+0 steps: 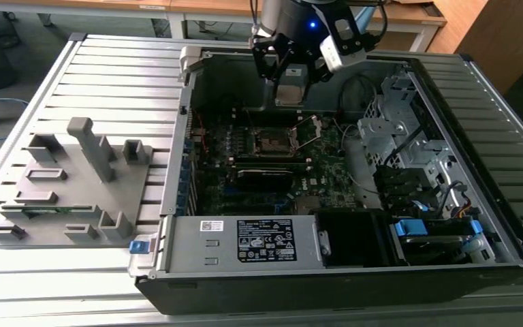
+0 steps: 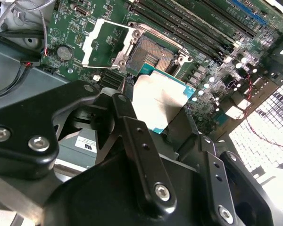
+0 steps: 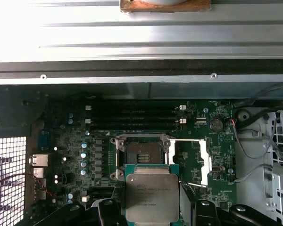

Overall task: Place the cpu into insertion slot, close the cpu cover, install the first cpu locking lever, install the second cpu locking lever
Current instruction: 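Place the cpu into insertion slot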

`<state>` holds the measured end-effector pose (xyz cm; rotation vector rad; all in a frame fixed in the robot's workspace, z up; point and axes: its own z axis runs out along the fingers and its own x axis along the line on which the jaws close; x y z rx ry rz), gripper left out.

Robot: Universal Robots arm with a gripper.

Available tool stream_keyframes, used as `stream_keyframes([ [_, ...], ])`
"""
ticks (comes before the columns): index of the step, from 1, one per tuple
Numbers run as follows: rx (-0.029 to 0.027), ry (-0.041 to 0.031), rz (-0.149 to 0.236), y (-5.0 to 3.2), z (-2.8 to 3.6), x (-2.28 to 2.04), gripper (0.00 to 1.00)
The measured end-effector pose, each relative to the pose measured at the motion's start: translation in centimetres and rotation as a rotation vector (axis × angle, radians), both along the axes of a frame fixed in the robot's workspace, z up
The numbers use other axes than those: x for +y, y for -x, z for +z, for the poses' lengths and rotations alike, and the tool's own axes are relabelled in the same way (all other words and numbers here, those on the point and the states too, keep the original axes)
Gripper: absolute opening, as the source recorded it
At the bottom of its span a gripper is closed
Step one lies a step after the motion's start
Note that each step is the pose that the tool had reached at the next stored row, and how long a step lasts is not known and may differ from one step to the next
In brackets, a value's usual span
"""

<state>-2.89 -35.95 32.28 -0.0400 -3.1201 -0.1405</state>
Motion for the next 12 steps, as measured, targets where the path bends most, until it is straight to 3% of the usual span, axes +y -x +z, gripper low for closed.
stream_keyframes([
  [12,0.0002,0.0005,0.0,0.0,-0.25,0.0,0.54],
])
